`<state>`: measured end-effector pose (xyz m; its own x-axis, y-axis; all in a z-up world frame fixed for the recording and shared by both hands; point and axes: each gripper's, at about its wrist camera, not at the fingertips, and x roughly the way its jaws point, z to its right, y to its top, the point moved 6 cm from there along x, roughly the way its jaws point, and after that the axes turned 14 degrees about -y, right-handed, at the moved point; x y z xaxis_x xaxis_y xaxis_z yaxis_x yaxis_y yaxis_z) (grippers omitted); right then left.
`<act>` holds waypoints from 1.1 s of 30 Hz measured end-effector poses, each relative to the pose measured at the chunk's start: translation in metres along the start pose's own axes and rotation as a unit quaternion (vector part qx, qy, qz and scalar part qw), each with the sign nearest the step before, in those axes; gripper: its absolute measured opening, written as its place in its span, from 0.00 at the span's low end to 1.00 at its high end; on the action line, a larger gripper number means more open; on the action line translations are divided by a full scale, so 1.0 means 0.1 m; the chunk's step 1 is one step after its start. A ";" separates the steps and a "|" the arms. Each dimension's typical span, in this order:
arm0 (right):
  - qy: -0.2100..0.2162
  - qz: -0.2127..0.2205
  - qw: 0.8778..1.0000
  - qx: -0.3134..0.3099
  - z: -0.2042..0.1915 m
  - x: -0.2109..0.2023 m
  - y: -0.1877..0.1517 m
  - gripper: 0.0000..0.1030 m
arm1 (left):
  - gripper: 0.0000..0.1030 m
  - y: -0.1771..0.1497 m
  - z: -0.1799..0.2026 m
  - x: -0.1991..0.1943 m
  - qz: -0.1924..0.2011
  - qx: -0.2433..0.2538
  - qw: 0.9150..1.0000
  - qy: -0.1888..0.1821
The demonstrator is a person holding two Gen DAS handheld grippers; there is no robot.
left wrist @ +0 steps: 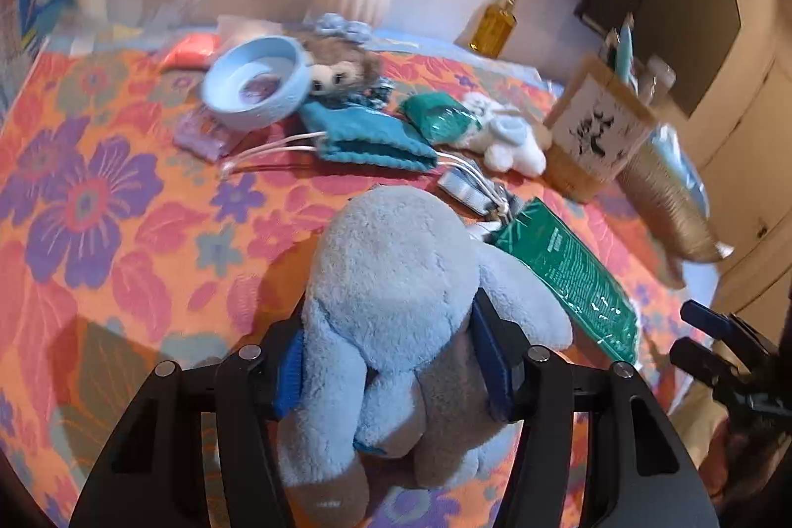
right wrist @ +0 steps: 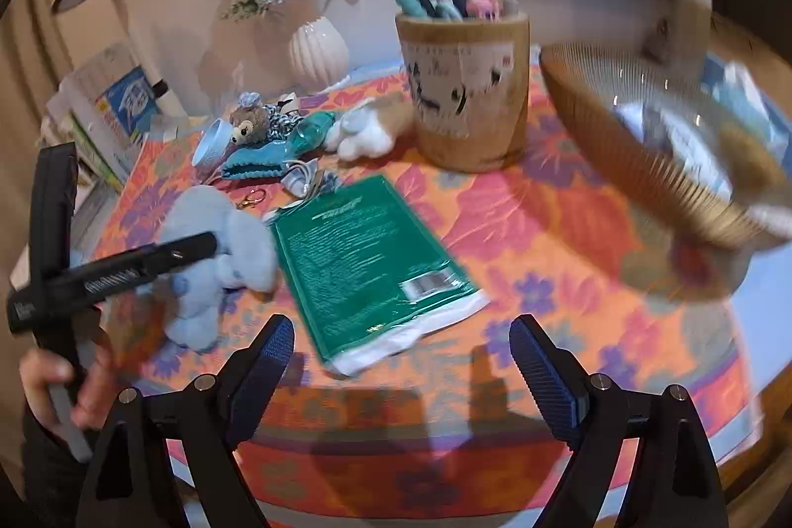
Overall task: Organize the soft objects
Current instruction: 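Grasp the green printed pouch with the right tool while the left tool holds the plush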
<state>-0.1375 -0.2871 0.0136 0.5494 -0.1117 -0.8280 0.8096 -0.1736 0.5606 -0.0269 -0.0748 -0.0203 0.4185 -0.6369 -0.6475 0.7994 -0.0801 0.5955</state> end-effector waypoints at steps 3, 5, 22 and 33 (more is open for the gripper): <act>0.026 -0.018 0.999 -0.041 -0.08 0.08 0.15 1.00 | 0.53 0.02 -0.07 -0.19 0.015 -0.007 1.000 -0.005; 0.026 -0.028 0.996 -0.080 -0.20 0.19 0.19 1.00 | 0.53 0.03 -0.08 -0.35 0.019 -0.004 0.999 -0.026; -0.005 -0.035 0.989 -0.141 -0.57 0.77 0.21 0.71 | 0.53 -0.04 -0.21 -0.42 0.024 -0.003 0.999 -0.021; 0.022 0.011 0.996 -0.088 -0.50 0.36 0.26 0.30 | 0.53 0.11 0.30 -0.60 0.056 0.050 0.997 -0.016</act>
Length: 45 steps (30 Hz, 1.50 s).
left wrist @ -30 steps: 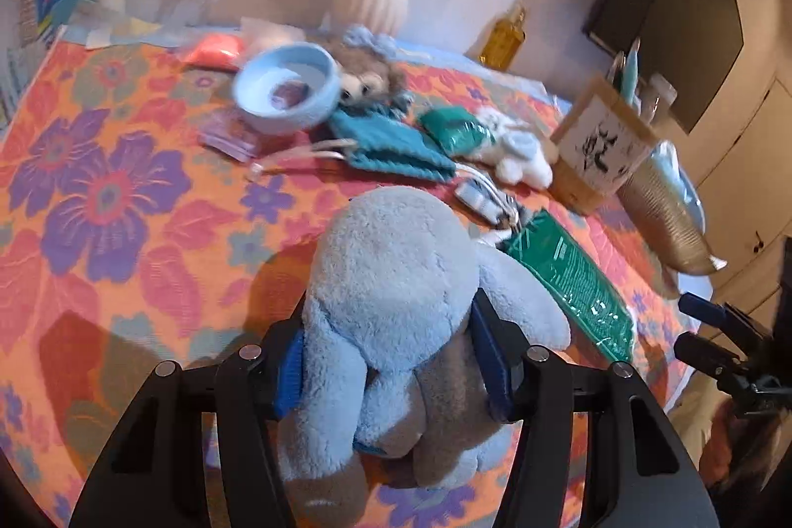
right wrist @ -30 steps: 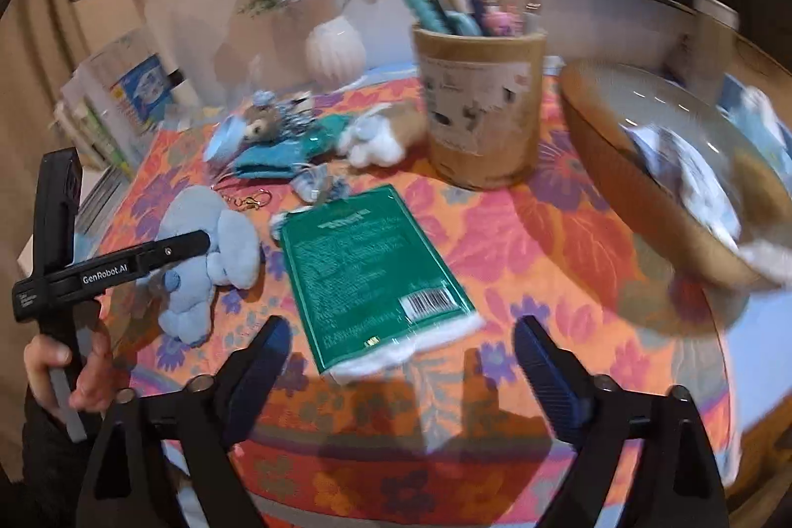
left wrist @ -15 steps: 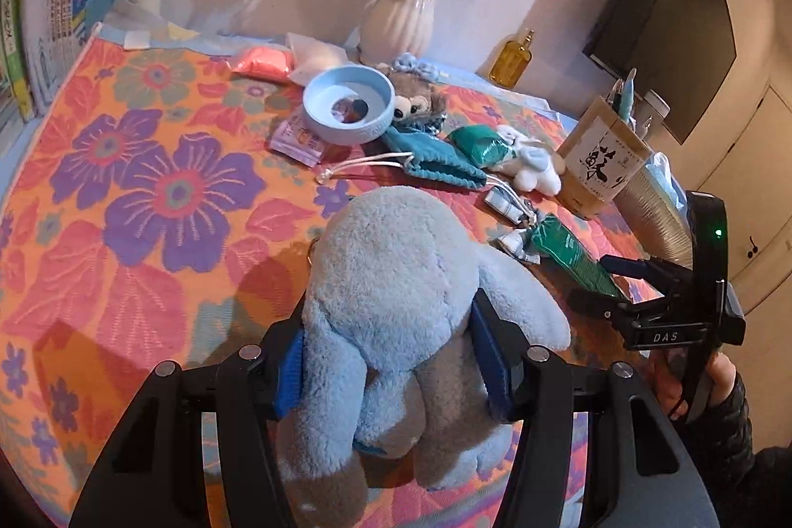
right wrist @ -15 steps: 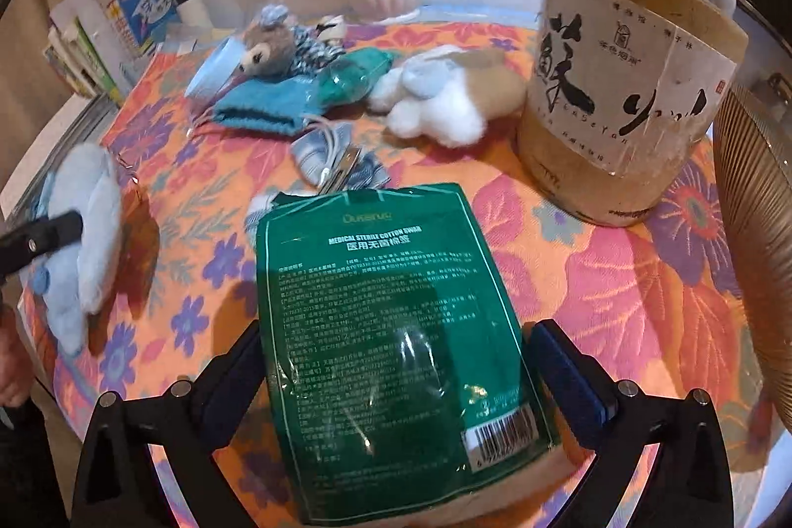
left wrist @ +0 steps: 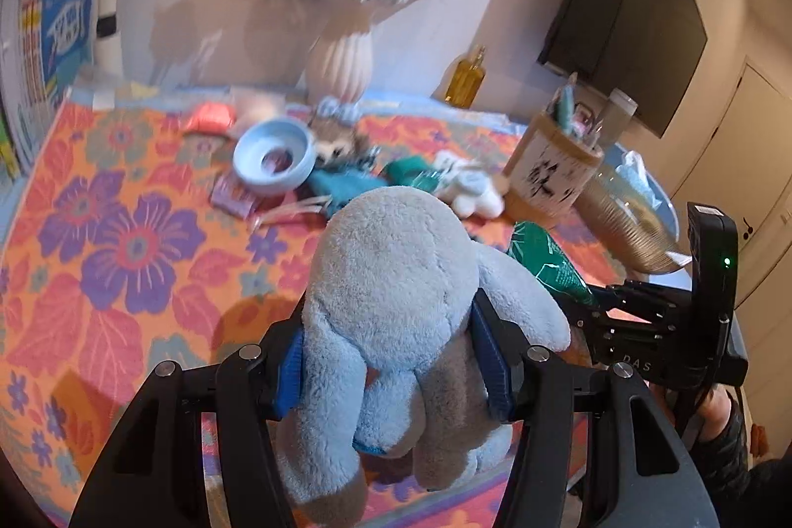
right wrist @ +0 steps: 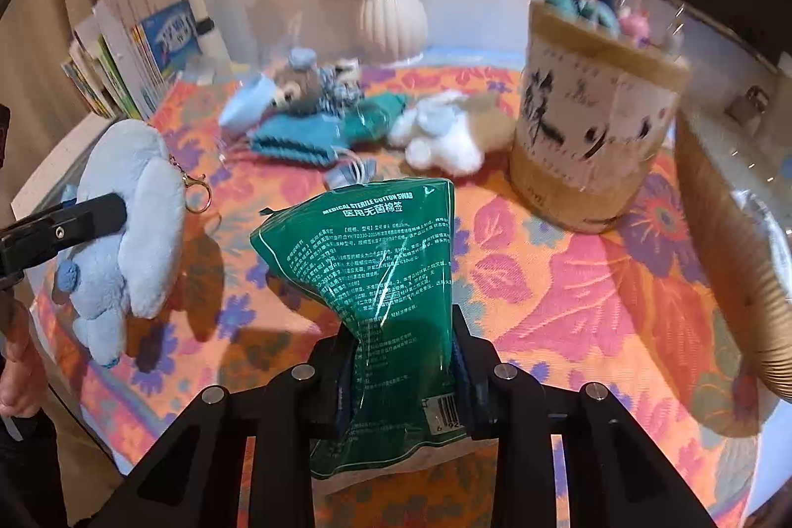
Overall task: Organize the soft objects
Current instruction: 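Carry plush and green pouch onto the glass plate and open both tools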
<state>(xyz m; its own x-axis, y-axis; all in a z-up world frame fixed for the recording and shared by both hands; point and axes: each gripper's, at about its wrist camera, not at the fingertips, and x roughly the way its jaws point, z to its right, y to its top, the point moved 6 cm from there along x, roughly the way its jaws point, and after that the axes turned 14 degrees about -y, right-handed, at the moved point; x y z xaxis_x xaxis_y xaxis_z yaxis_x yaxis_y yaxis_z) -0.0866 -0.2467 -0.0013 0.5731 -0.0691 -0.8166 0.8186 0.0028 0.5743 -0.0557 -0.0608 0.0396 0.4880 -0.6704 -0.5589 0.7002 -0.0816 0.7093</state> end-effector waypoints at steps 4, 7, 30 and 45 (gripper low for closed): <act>-0.005 0.045 0.999 0.017 0.11 -0.39 0.15 0.30 | 0.53 0.18 0.23 -0.11 0.021 0.018 1.000 -0.004; -0.026 0.085 0.996 0.027 0.23 -0.76 0.30 0.30 | 0.53 0.37 0.48 -0.18 0.043 0.036 0.998 -0.021; -0.096 0.042 0.915 0.389 3.20 -0.73 0.20 0.49 | 0.56 1.35 2.74 1.90 -0.051 0.171 0.972 -0.154; -0.066 0.007 0.920 0.385 3.19 -0.54 0.04 0.80 | 0.87 1.18 2.58 1.78 -0.058 0.178 0.972 -0.144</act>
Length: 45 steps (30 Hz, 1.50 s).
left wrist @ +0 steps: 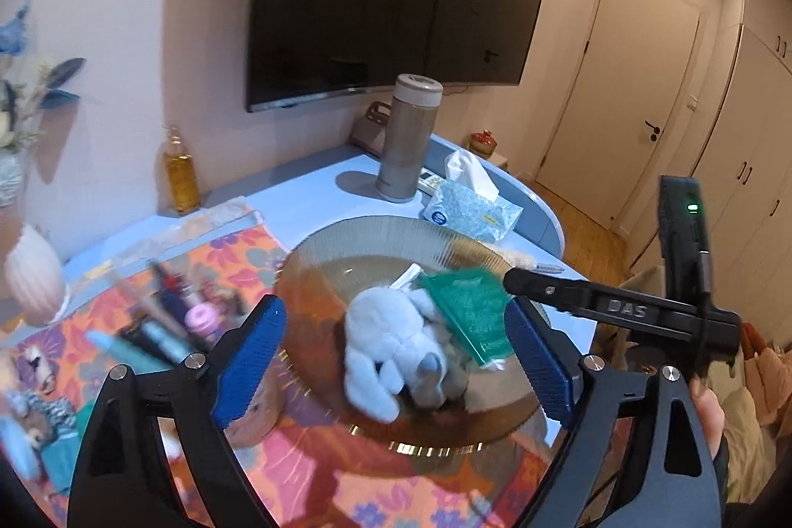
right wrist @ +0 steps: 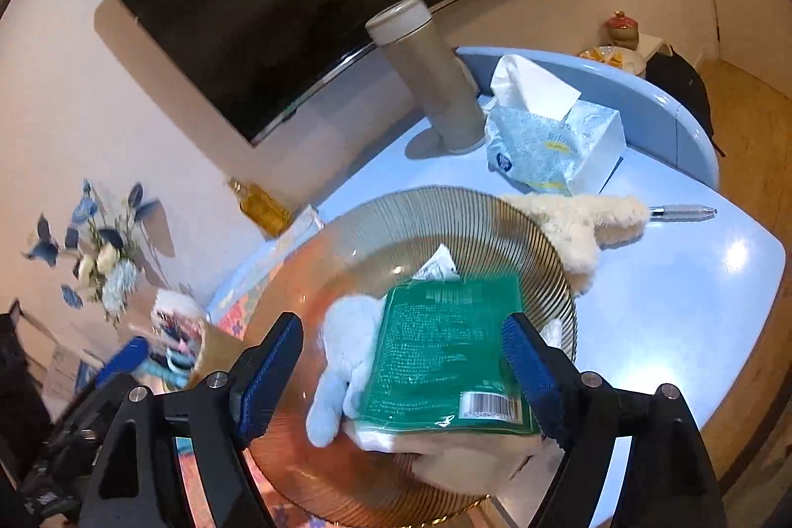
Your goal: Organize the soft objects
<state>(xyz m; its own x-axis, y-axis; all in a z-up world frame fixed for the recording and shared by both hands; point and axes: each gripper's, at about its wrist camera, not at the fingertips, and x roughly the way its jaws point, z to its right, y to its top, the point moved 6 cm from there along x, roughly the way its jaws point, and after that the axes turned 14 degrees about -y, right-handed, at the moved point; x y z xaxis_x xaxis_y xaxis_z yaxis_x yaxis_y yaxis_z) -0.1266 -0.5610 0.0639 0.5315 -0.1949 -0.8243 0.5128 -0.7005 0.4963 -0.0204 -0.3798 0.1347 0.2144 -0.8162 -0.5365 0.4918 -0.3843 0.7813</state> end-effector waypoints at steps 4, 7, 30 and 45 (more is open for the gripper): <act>0.021 -0.005 1.000 -0.007 -0.15 -0.10 -0.16 0.80 | 0.87 -0.11 -0.02 -0.43 0.021 0.000 1.000 0.023; 0.047 0.015 0.999 -0.021 -0.33 -0.31 -0.27 0.80 | 0.87 -0.26 -0.05 -0.87 0.044 -0.002 0.998 0.044; 0.112 -0.008 0.953 -0.280 -2.70 -0.06 -2.21 0.81 | 0.99 -1.89 -1.86 -3.02 0.193 -0.177 0.930 0.258; 0.099 -0.065 0.953 -0.277 -2.68 0.61 -2.46 0.81 | 0.97 -2.65 -2.42 -2.58 0.169 -0.299 0.921 0.182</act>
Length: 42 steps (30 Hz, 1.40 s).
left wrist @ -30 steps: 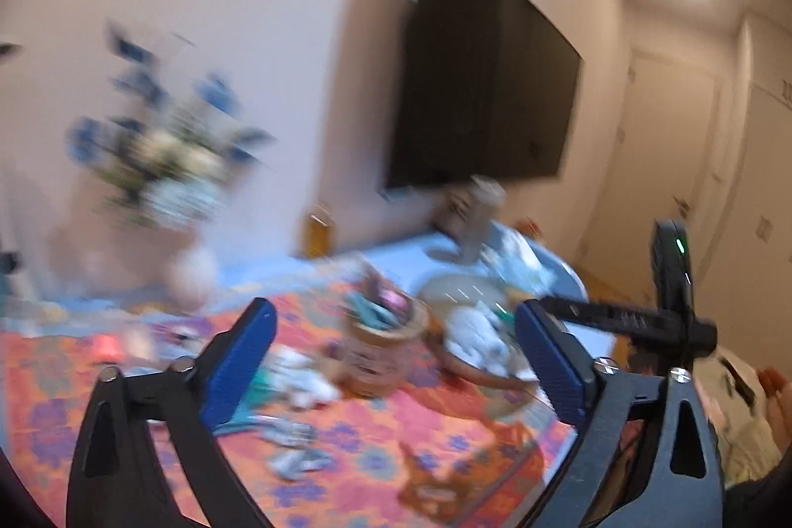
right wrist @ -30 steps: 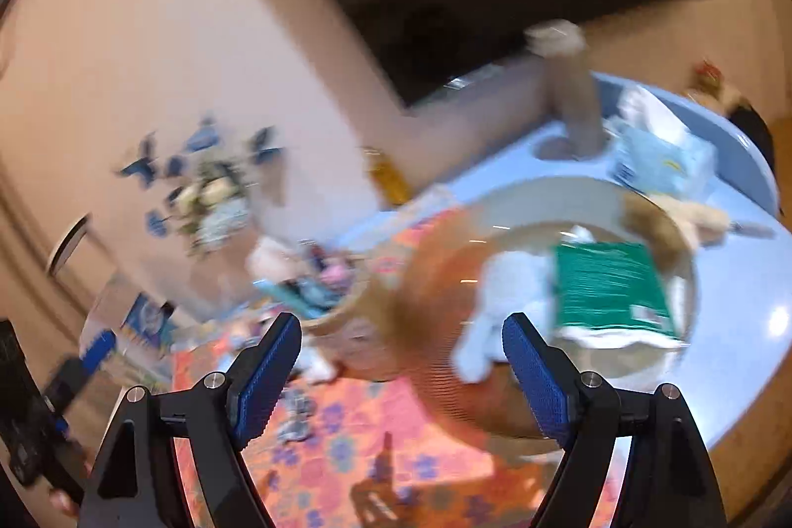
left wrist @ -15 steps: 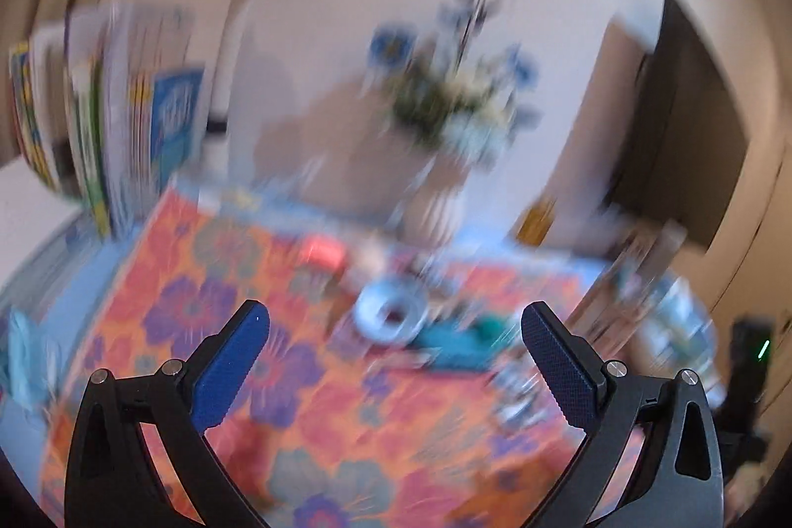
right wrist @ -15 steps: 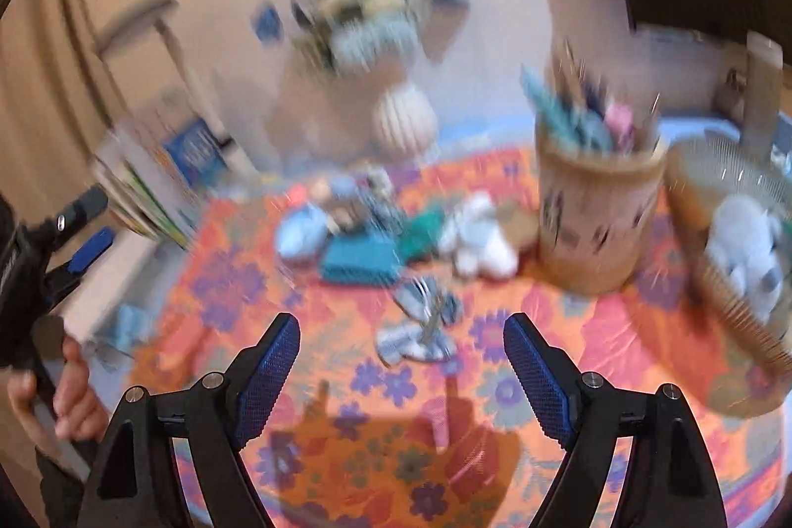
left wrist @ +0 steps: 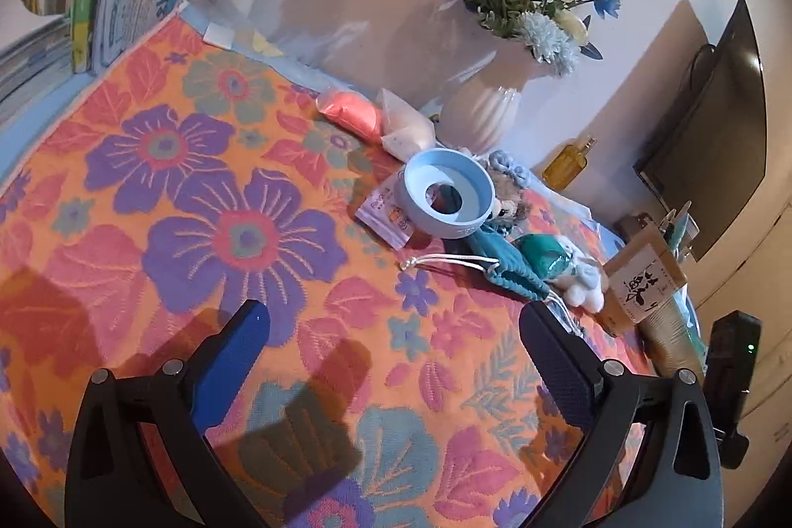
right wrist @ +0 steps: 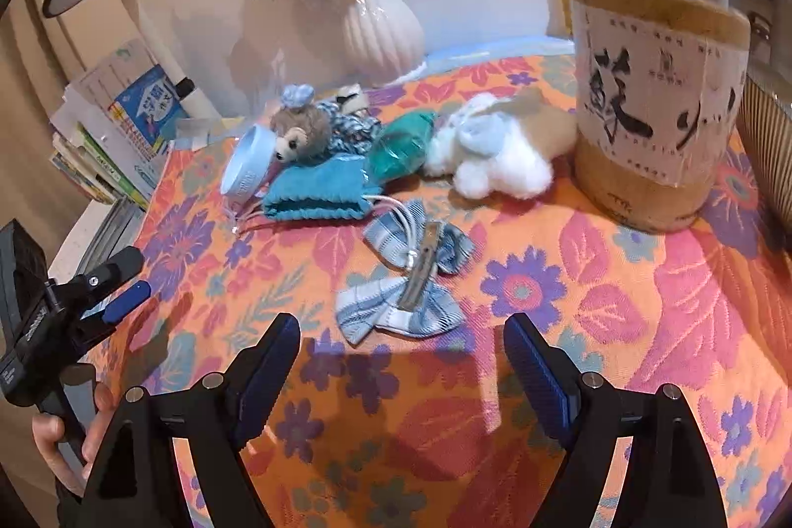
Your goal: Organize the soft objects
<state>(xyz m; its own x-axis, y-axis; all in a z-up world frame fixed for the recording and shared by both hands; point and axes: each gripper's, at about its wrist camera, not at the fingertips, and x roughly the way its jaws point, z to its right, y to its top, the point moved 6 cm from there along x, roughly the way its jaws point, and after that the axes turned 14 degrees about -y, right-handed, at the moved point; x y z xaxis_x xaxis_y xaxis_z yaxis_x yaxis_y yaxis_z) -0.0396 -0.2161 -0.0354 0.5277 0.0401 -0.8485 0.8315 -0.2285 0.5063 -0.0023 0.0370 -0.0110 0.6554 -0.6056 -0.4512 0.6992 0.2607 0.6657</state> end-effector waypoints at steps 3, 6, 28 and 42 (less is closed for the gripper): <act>-0.004 0.002 1.000 0.001 -0.01 0.00 0.01 0.81 | 0.97 -0.02 0.01 0.07 -0.015 0.006 1.000 0.004; -0.007 -0.007 1.000 -0.001 -0.01 -0.02 -0.01 0.82 | 0.97 -0.04 0.08 0.10 -0.035 0.024 0.999 0.014; -0.095 0.000 0.993 -0.075 -0.25 0.31 0.22 0.85 | 0.94 0.57 0.26 1.16 -0.064 0.091 0.992 0.057; -0.070 0.015 0.994 -0.084 -0.29 0.21 0.20 0.31 | 0.62 0.48 0.45 0.85 -0.006 0.116 0.991 0.059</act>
<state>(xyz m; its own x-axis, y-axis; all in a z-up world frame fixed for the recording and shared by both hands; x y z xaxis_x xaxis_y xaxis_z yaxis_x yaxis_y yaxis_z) -0.0067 -0.1917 -0.0383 0.5329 -0.1033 -0.8398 0.8393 -0.0620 0.5402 0.0743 -0.0358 0.0088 0.6852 -0.5126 -0.5174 0.6320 0.0653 0.7722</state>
